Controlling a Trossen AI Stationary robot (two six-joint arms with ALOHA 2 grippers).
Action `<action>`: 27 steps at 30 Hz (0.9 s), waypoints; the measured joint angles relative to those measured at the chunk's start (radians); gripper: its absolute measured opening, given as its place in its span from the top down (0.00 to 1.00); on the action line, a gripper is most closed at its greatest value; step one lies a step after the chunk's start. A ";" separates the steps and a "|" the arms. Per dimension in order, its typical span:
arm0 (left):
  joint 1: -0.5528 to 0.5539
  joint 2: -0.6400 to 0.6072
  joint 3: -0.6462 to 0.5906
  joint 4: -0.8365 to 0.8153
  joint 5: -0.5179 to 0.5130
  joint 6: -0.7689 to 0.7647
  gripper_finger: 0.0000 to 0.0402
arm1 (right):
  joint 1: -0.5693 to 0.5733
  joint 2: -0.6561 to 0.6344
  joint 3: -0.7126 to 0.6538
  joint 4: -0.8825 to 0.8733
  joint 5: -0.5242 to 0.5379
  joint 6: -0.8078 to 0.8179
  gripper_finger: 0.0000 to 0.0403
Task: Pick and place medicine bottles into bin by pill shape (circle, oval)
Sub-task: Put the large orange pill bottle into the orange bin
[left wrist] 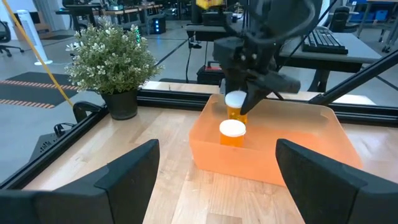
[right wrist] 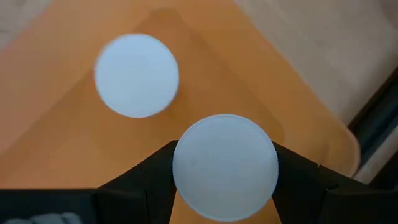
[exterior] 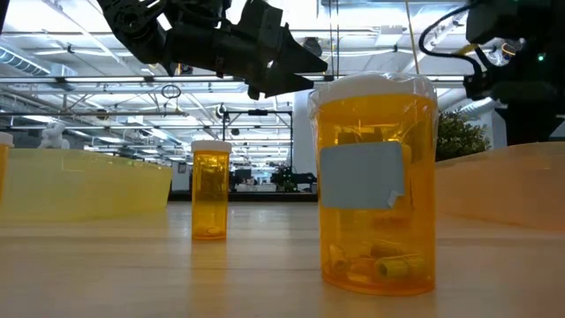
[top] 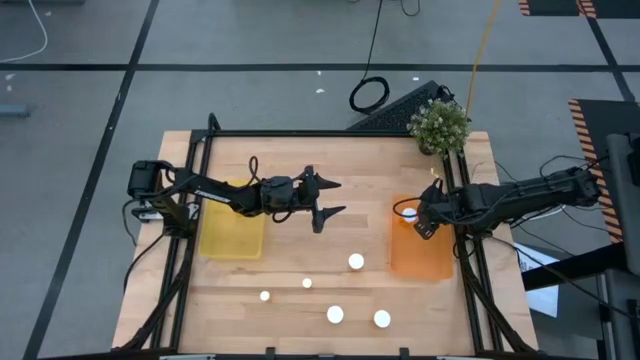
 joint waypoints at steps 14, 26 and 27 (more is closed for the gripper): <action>0.000 0.000 0.000 0.000 0.000 0.000 0.19 | 0.000 0.000 -0.092 0.131 0.048 -0.015 0.42; 0.000 0.000 0.000 -0.013 0.000 0.007 0.19 | -0.021 0.000 -0.037 0.115 0.051 -0.082 0.31; 0.000 0.000 0.000 -0.016 0.000 0.008 0.19 | -0.021 0.000 -0.017 0.106 0.051 -0.092 0.31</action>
